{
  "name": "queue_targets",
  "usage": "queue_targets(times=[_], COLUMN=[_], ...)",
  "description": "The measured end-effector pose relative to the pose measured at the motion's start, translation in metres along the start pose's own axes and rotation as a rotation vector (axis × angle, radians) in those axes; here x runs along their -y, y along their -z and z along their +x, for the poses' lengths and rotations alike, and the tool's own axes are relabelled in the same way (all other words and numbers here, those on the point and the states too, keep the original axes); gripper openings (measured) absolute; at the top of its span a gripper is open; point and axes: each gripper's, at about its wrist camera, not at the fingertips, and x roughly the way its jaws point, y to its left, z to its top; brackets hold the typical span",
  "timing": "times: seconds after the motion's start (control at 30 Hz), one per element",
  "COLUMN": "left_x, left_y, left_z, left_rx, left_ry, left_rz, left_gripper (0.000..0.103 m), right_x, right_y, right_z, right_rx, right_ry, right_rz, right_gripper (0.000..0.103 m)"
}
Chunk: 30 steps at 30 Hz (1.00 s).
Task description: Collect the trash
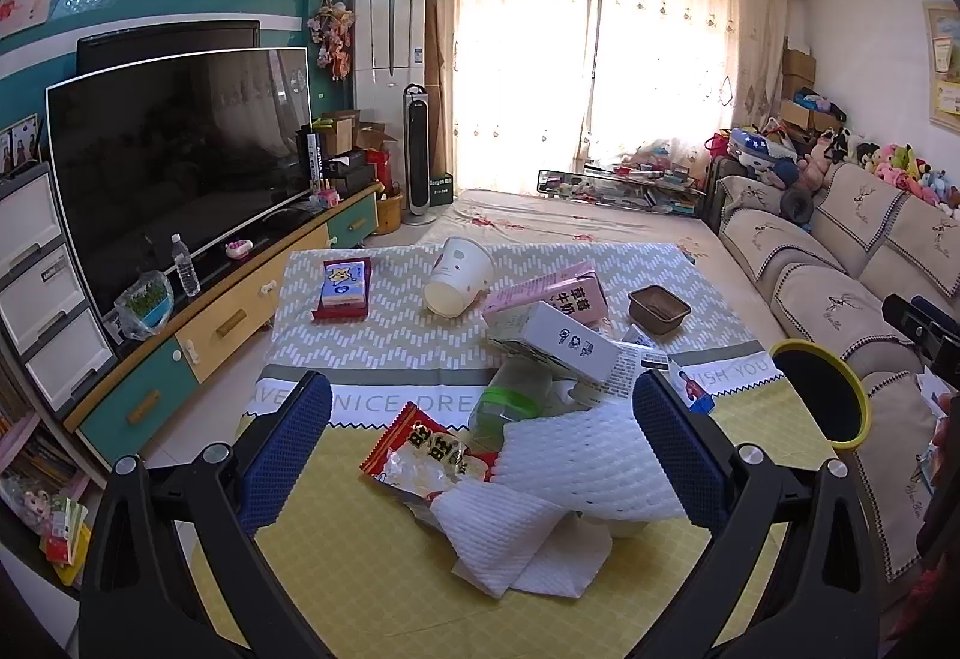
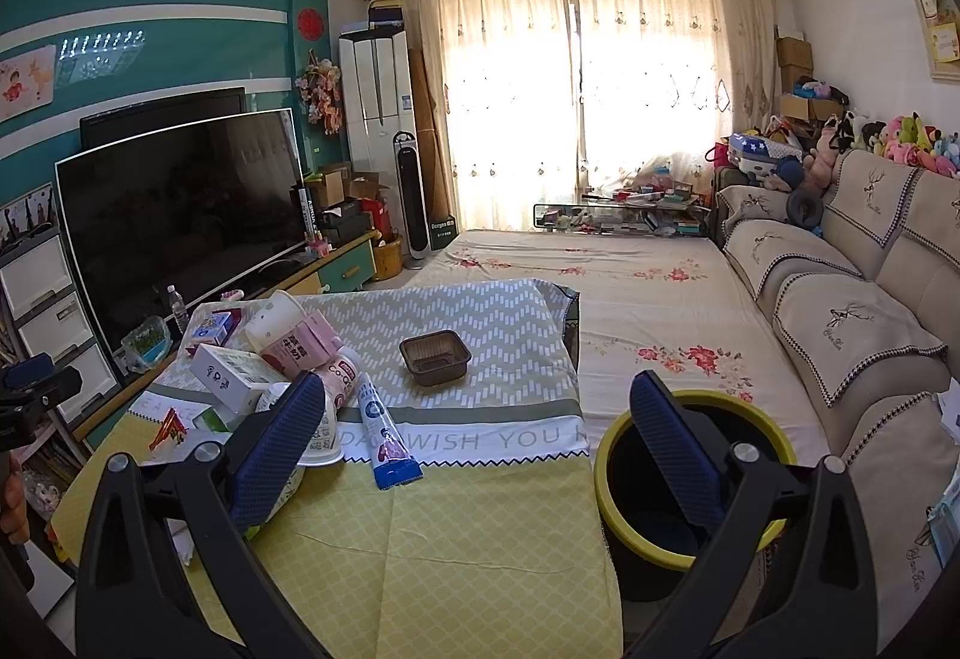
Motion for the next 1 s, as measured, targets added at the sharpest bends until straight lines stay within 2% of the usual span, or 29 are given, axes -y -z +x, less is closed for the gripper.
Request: queue_targets(times=[0.6,1.0], left_x=[0.002,-0.001], left_y=[0.001,0.001], left_z=[0.005,0.021], left_rx=[-0.011,-0.036], left_ry=[0.005,0.01], left_rz=[0.001,-0.003], left_gripper=[0.099,0.099], right_x=[0.003,0.001], right_y=[0.005,0.004], right_z=[0.004,0.017], right_rx=[-0.011,-0.046], right_ry=[0.003,0.005], right_rz=[0.001,0.0], right_gripper=[0.097,0.097])
